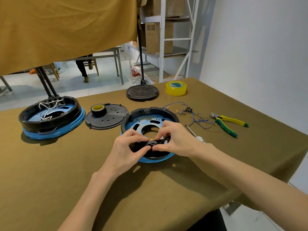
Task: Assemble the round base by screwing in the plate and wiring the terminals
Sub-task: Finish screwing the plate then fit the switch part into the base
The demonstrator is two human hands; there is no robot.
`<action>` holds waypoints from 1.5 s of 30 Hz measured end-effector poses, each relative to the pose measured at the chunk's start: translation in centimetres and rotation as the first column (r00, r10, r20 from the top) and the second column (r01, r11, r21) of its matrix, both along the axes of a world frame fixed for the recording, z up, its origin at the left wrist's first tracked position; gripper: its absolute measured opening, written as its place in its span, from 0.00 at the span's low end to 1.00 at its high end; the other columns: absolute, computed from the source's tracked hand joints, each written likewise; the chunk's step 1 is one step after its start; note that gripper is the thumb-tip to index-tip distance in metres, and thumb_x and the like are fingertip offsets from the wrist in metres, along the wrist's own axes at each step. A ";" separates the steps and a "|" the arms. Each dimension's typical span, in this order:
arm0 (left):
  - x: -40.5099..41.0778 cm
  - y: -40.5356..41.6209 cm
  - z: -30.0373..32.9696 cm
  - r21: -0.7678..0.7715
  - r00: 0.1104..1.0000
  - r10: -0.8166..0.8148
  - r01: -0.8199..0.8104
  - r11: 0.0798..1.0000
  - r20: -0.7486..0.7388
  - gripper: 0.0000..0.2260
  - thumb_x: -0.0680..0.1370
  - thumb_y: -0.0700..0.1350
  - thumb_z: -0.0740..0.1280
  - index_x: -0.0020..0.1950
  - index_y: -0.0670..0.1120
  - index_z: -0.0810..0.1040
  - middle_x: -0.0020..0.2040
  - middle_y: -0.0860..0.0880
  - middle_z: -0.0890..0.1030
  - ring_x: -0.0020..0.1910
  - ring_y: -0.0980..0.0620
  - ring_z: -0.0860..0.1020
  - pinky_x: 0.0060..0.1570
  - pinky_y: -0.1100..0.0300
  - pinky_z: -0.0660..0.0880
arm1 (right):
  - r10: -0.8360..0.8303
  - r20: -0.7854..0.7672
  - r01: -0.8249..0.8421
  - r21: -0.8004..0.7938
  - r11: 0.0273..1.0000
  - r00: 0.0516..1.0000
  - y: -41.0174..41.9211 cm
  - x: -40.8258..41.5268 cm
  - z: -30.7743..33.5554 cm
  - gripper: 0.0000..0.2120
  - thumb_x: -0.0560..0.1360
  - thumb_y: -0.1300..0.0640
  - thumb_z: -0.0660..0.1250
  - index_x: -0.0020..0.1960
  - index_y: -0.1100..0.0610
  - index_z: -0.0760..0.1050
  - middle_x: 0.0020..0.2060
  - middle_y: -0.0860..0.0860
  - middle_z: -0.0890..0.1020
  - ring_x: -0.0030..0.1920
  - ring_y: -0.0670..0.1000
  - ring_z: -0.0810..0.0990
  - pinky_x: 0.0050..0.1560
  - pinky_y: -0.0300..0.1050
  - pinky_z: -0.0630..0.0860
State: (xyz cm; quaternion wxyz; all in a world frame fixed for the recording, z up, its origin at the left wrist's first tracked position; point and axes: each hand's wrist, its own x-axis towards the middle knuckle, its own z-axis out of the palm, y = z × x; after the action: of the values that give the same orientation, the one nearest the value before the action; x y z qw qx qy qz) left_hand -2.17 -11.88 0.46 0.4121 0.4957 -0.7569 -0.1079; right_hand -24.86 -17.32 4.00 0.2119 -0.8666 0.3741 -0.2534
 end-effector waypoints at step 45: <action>-1.3 -0.5 -0.5 -0.056 0.995 0.078 -0.081 0.995 -0.064 0.18 0.70 0.63 0.71 0.50 0.51 0.87 0.42 0.55 0.75 0.45 0.57 0.74 0.42 0.62 0.71 | 0.057 0.186 -0.074 0.085 0.994 0.981 -0.9 -1.8 -1.2 0.10 0.73 0.56 0.79 0.53 0.55 0.87 0.45 0.46 0.86 0.47 0.47 0.83 0.52 0.49 0.80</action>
State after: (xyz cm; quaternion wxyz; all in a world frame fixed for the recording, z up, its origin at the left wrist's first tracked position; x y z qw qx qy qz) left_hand -3.43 -12.35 -0.01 0.4534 0.5096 -0.7264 -0.0844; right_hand -26.67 -18.20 2.83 0.2933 -0.8407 0.3357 -0.3074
